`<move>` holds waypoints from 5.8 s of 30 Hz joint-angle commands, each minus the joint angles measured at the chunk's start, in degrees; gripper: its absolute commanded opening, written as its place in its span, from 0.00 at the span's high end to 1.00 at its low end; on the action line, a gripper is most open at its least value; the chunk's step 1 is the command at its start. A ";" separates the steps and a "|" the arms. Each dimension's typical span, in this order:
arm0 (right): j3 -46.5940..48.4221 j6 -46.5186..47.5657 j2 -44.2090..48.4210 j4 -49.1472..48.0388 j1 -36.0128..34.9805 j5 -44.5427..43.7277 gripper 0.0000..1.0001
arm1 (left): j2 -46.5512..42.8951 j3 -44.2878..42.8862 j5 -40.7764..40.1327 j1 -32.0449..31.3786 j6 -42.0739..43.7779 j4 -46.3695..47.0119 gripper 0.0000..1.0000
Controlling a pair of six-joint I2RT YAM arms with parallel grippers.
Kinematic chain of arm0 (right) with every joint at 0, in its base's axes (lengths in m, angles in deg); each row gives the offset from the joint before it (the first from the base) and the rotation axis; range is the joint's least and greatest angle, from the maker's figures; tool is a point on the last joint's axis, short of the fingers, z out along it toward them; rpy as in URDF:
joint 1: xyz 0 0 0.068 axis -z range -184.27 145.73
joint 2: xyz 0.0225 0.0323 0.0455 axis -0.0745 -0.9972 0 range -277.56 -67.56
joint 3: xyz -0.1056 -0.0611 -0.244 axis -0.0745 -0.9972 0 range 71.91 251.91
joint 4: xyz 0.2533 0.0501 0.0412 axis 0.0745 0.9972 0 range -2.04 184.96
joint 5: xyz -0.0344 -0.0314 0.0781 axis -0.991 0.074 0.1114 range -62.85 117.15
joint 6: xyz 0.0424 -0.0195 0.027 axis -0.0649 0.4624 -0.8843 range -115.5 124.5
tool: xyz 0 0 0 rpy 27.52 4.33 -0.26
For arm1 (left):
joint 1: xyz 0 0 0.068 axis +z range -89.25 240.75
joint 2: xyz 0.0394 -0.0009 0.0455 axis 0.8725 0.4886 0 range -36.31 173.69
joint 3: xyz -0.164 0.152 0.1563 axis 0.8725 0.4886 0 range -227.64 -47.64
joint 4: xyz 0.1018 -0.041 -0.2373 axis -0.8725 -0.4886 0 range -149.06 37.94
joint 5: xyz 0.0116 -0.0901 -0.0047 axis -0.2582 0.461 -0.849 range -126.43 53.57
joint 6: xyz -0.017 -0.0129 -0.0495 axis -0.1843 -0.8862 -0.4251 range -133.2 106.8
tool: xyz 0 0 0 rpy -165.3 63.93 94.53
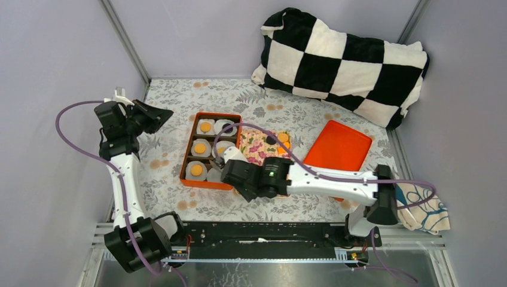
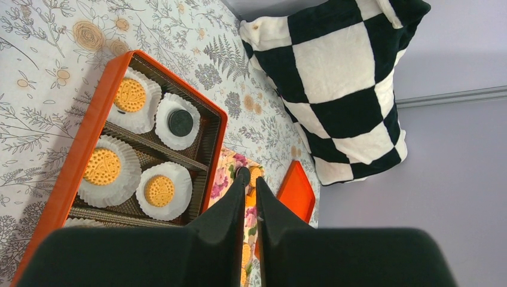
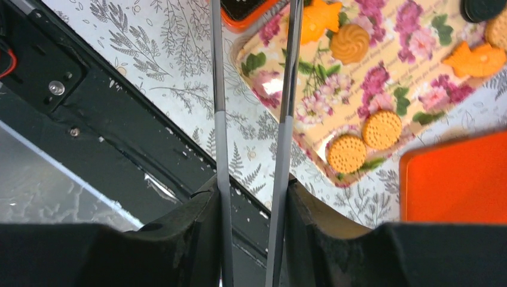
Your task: Pack the cookies
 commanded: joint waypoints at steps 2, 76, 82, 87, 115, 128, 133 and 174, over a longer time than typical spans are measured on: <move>3.79 5.54 -7.94 -4.82 -0.25 1.34 0.91 | -0.15 -0.45 -0.04 -0.30 1.17 -0.67 0.85; -5.39 2.02 -1.94 -10.95 7.16 -8.36 1.00 | -0.64 1.85 -0.69 -0.85 1.23 1.61 0.84; -6.42 6.24 -1.35 -15.02 25.17 -5.41 1.00 | -1.31 0.92 -3.82 -4.40 1.80 1.58 0.85; -0.90 10.44 -9.11 -17.46 38.43 3.15 1.00 | -1.01 1.02 -6.21 -7.59 1.71 1.61 0.85; 7.84 11.93 -28.62 -18.82 53.50 14.27 0.51 | 3.98 3.08 -11.74 -15.78 1.80 4.27 0.86; -0.89 8.82 -12.17 -19.92 53.43 11.70 0.44 | 4.25 7.01 -16.41 -23.76 2.09 4.32 0.87; -12.22 7.17 -4.31 -21.17 53.01 13.83 0.48 | 4.70 8.97 -17.71 -28.06 2.06 5.80 0.88; -38.69 -6.66 3.79 -20.07 18.03 17.66 0.98 | 14.65 14.49 -29.65 -46.71 1.53 5.89 1.00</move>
